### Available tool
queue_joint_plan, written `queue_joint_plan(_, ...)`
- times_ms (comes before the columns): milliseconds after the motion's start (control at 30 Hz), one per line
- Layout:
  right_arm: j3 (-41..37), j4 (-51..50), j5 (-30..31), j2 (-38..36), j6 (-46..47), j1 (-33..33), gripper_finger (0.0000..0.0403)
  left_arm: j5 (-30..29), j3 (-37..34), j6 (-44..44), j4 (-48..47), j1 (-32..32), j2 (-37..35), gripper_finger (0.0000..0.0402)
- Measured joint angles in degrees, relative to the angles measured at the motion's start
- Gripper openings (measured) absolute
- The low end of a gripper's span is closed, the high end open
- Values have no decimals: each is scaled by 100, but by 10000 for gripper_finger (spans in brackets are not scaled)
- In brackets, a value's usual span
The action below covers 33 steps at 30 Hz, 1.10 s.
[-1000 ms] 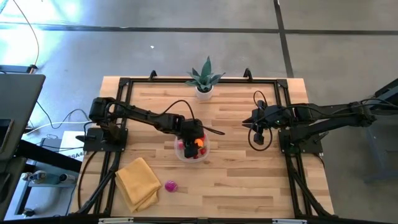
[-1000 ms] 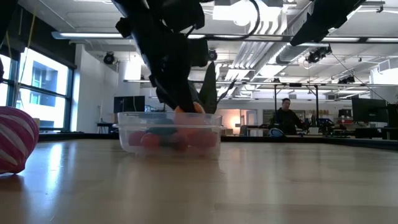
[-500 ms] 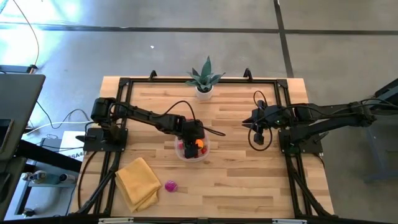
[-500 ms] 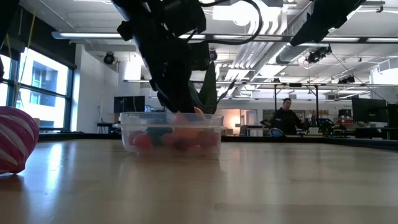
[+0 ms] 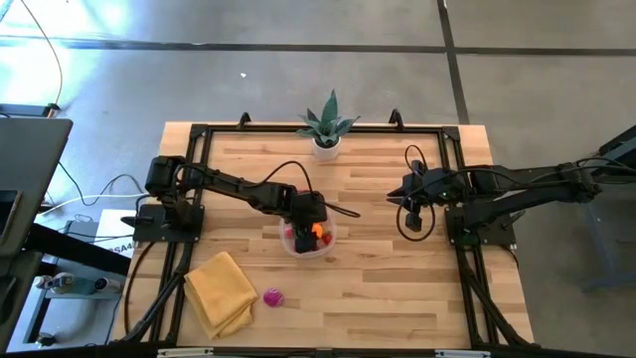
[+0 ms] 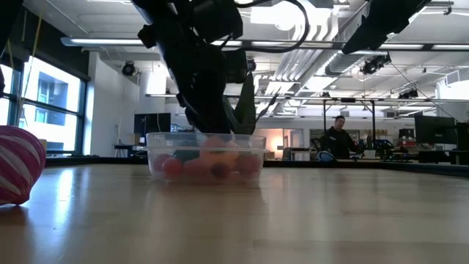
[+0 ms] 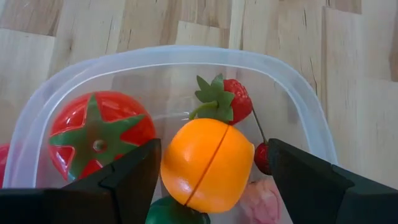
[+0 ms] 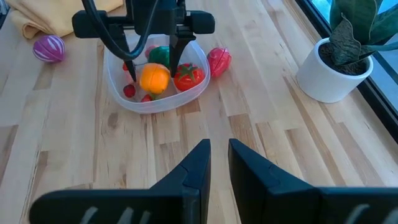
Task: Pick and placing Produce into tupperware
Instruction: Put the orange into the transparent bin, then put the violet onion into the transparent bin
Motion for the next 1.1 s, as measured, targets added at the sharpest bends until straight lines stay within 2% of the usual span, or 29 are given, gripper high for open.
queue_joint_plan(67, 0, -1, 0, 0, 0, -2, 46, 0, 39, -56, -116, 0, 0, 284)
queue_joint_plan(267, 0, 0, -1, 0, 1, 0, 46, -100, 744, -134, -1433, 0, 0, 275)
queue_joint_plan(633, 0, 0, 0, -1, 0, 0, 46, -1534, 2195, 29, -3910, -86, -12, 271)
queue_joint_plan(833, 0, 0, 0, -1, 0, -1, 46, -2237, 2037, -15, -4412, -68, -316, 271)
queue_joint_plan(967, 0, -1, 0, 0, 0, 0, 46, -2297, 1748, -18, -4265, -72, -631, 271)
queue_joint_plan(1100, 0, -1, 0, -1, 0, -1, 46, -2308, 1238, 157, -3725, -70, -1002, 271)
